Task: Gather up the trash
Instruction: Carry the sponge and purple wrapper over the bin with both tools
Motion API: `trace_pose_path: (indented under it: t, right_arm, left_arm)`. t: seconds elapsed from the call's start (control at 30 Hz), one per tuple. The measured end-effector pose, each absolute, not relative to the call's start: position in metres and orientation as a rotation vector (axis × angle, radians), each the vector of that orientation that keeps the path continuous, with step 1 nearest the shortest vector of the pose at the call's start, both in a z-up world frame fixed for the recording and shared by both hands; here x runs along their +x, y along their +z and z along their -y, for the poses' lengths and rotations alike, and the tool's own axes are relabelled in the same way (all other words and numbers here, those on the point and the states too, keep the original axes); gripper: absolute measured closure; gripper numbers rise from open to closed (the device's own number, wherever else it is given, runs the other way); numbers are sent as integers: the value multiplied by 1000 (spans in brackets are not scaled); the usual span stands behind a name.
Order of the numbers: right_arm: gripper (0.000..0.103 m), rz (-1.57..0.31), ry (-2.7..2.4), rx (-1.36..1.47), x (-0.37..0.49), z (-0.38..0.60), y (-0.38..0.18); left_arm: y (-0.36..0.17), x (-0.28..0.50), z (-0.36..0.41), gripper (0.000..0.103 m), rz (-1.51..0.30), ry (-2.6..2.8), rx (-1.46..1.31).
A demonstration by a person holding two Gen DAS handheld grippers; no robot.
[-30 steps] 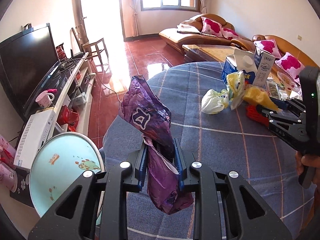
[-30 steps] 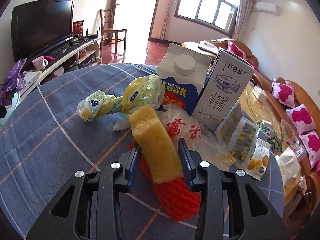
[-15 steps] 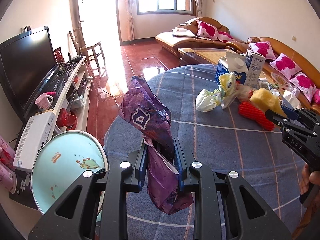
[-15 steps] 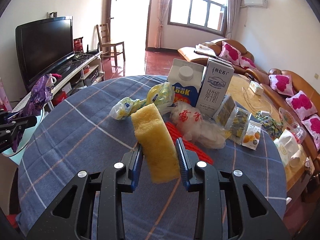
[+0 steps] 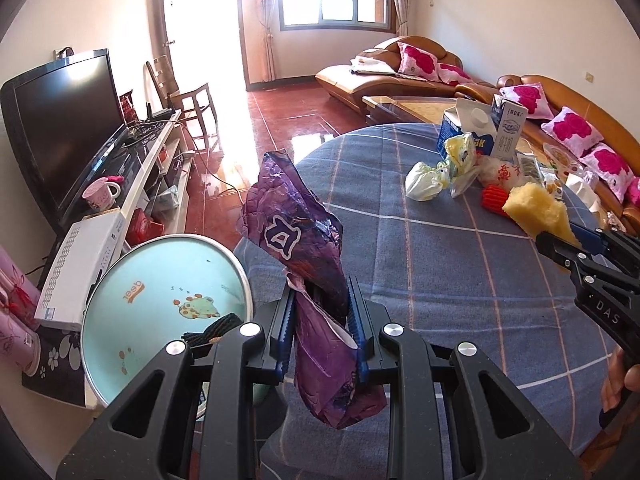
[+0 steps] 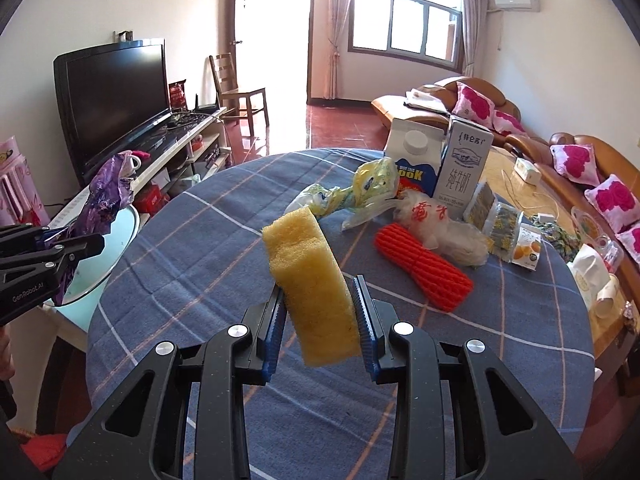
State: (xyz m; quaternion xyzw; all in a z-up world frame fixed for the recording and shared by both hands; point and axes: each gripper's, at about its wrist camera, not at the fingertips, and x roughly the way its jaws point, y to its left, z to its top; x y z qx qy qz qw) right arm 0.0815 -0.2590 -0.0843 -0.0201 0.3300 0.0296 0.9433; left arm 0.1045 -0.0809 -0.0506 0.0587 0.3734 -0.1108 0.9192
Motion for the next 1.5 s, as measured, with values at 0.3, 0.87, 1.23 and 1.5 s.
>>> trace_pose_path:
  t: [0.3, 0.87, 1.23, 1.5]
  right_arm:
    - [69, -667, 123, -50, 78, 225, -82]
    - [69, -645, 242, -75, 82, 151, -74]
    - [69, -650, 310, -87, 89, 112, -73]
    - [69, -661, 354, -94, 97, 85, -75]
  left_arm:
    - [-52, 99, 43, 79, -768, -165, 119]
    - [-55, 91, -18, 79, -768, -71, 85]
    - [-62, 95, -57, 79, -787, -15, 58]
    - [-71, 97, -75, 79, -805, 8, 50]
